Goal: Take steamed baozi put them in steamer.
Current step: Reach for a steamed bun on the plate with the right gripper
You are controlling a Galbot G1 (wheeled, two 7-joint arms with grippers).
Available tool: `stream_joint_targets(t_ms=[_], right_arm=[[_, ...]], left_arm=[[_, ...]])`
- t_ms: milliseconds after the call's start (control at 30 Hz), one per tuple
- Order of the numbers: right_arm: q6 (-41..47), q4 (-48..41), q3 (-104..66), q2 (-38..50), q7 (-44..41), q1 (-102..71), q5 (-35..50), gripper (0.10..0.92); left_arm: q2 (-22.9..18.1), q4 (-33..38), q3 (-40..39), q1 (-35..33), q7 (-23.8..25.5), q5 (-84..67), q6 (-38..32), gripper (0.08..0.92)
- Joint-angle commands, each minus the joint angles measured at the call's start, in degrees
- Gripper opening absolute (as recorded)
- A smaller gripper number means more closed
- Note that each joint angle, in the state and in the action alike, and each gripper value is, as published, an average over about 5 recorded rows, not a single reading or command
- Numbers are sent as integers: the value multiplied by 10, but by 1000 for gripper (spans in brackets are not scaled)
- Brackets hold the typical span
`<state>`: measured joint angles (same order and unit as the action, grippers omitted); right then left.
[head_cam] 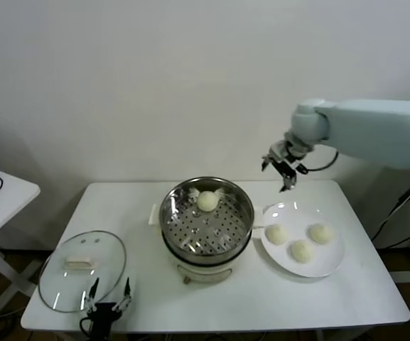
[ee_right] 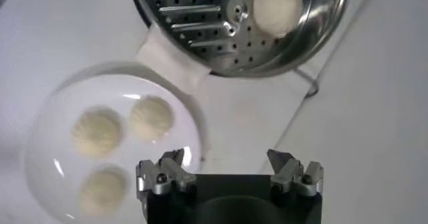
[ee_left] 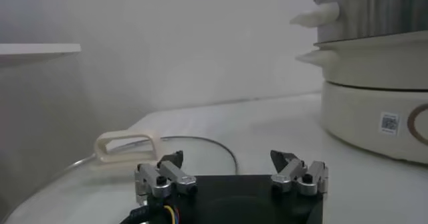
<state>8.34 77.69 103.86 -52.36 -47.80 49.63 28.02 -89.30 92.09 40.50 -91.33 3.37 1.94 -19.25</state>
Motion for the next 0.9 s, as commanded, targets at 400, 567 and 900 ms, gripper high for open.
stream_joint_targets(t_ms=[400, 567, 900], right_arm=[[169, -72, -182, 49, 38, -292, -29, 823], [156, -99, -188, 42, 33, -302, -52, 823], [137, -145, -213, 21, 36, -328, -61, 771]], left_arm=[[6, -21, 8, -4, 3, 14, 1, 823], [5, -29, 8, -2, 3, 18, -1, 823], [3, -39, 8, 4, 1, 25, -3, 823]])
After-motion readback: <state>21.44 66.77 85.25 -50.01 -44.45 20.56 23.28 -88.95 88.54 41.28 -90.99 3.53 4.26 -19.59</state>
